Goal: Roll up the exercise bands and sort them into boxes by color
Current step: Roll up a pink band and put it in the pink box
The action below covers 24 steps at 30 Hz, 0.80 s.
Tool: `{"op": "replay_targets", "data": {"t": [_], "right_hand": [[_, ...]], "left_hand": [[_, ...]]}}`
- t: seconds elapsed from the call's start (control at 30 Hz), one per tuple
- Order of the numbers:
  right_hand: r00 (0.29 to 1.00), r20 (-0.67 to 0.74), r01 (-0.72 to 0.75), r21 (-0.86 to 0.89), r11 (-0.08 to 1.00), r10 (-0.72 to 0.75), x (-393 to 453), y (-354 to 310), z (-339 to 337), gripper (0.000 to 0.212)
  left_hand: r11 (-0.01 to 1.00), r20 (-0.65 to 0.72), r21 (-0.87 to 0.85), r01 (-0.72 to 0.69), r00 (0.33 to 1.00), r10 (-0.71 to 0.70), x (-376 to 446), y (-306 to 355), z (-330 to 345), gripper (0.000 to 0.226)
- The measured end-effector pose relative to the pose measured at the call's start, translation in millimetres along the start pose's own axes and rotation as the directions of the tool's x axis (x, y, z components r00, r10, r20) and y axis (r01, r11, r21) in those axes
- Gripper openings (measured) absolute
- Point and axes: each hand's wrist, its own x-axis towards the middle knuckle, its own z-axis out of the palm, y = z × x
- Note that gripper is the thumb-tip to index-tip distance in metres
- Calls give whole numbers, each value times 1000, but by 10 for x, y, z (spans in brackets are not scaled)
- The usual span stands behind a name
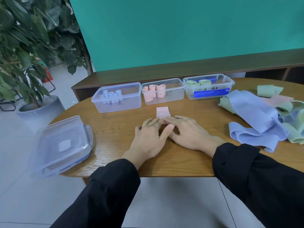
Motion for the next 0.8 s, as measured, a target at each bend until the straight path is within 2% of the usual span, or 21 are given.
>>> {"op": "replay_targets", "data": {"t": [0.2,0.47,0.57,0.73,0.8], "right_hand": [[996,-90,6,56,998,-1,-8,-37,-18,51],[1000,-6,-12,39,999,12,86,28,-15,57],[1000,19,-8,32,999,8,133,50,-18,68],[997,-73,12,59,998,-8,152,53,1,65],[999,-52,7,48,999,-4,155,64,4,62]], "left_hand": [[998,55,-3,66,996,-66,55,36,-41,63],[998,-27,-27,50,998,-51,151,29,-9,66],[999,-9,-19,43,999,-43,170,16,5,66],[997,35,-5,70,997,-70,245,1,14,62],[997,45,4,74,996,-74,272,-7,23,63]]}}
